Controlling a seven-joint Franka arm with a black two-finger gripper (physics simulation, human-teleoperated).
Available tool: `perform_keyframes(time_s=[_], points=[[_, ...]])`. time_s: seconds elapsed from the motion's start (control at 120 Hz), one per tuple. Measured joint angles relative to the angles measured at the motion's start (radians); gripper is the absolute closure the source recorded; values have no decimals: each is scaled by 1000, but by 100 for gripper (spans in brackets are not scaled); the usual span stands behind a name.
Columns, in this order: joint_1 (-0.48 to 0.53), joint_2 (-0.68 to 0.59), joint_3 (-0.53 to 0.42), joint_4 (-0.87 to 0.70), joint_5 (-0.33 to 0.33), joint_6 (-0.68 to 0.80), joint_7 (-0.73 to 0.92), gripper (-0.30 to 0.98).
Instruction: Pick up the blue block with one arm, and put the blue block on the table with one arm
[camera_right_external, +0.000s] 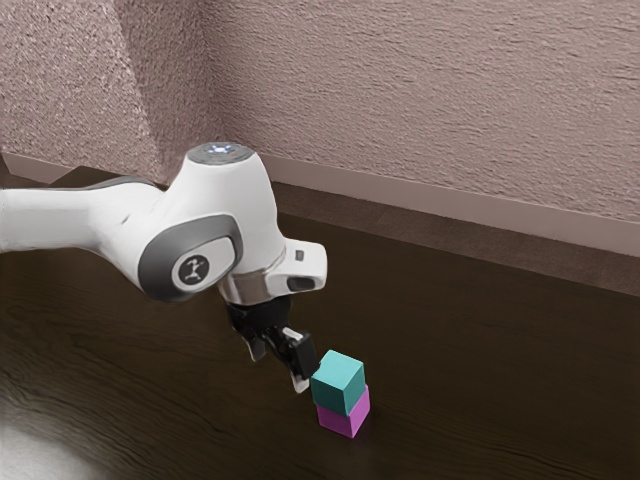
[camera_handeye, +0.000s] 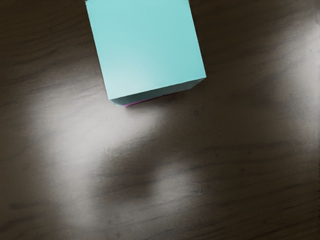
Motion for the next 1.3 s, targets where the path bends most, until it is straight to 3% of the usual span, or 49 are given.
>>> perform_keyframes(time_s=[0.458, 1.3], points=[[45, 133, 0, 98, 55, 8, 0, 0], [-13, 327, 4, 204, 147, 32, -43, 0]])
